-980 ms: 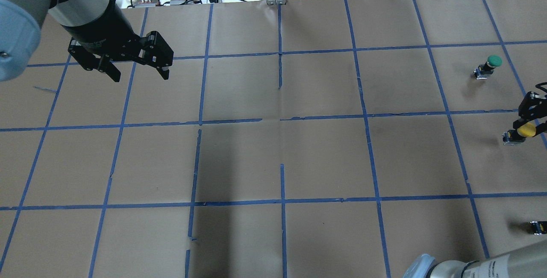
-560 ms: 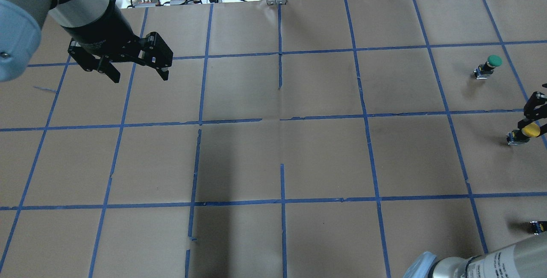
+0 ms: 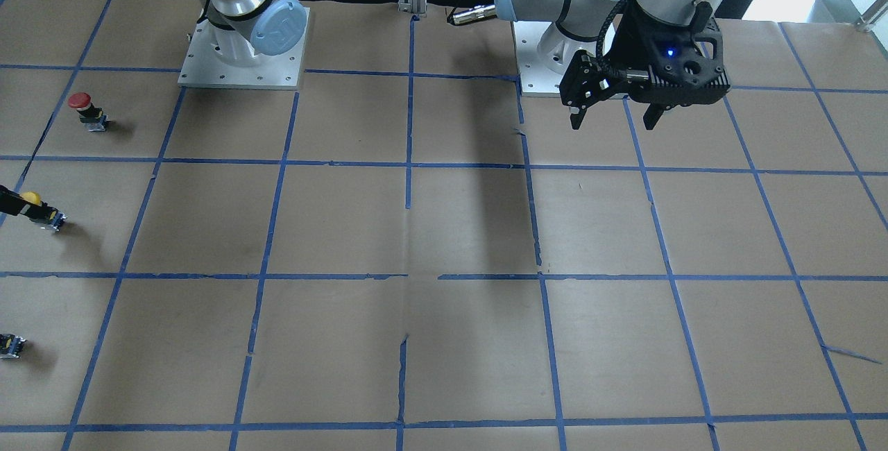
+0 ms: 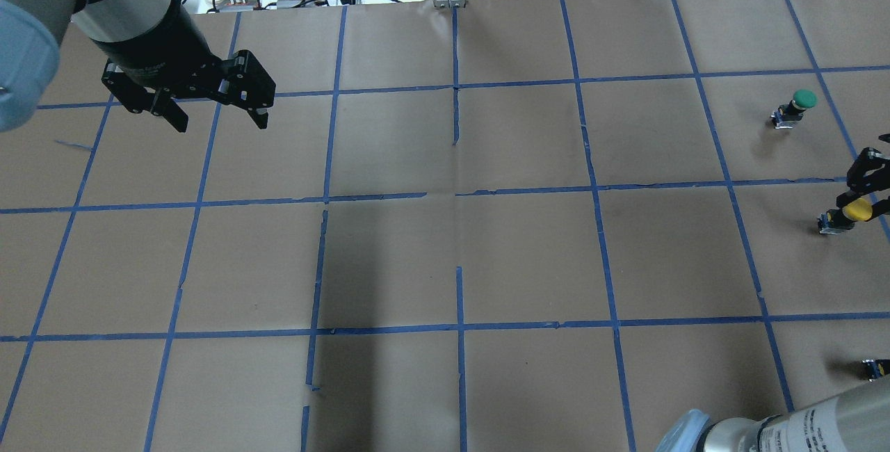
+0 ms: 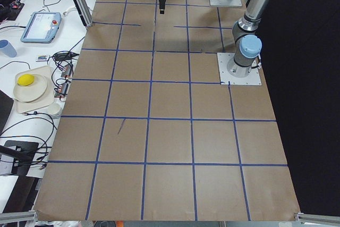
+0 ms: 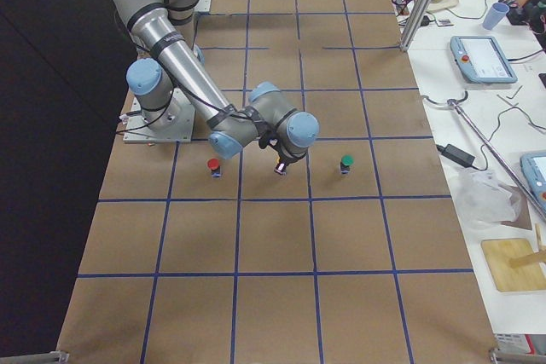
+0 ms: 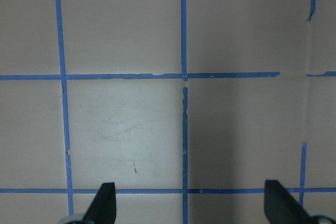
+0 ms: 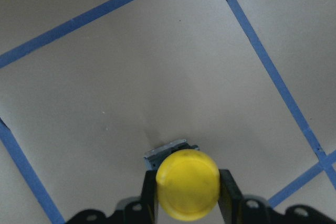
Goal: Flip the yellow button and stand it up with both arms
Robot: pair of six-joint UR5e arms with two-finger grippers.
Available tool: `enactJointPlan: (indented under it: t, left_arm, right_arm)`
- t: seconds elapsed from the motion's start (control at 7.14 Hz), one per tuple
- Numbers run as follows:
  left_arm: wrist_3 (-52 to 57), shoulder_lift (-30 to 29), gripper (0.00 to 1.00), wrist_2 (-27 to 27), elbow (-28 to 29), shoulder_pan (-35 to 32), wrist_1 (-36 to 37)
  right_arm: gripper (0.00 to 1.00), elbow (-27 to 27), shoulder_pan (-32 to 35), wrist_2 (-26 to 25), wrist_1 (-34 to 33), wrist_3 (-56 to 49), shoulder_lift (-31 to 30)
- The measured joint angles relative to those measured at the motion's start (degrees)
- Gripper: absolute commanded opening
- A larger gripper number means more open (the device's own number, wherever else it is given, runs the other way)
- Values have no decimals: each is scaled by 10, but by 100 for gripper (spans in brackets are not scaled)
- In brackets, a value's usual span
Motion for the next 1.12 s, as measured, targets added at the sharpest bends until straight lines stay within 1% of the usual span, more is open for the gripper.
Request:
enactJointPlan:
  t: [0.14, 0.56, 0.84, 1.12]
  left_arm:
    - [0, 0, 100, 0, 0, 0, 0]
    - [0, -2, 100, 1, 4, 0, 0]
    - [0, -2, 100, 1, 4, 0, 0]
    - [0, -1, 100, 1, 4, 0, 0]
  right_arm:
    - [98, 1, 0, 2, 0, 1, 1]
    - [100, 1, 0, 5, 0, 5, 11]
    - [100, -10, 1, 6, 2, 24, 0]
    - [98, -57, 12, 3, 34, 71, -32]
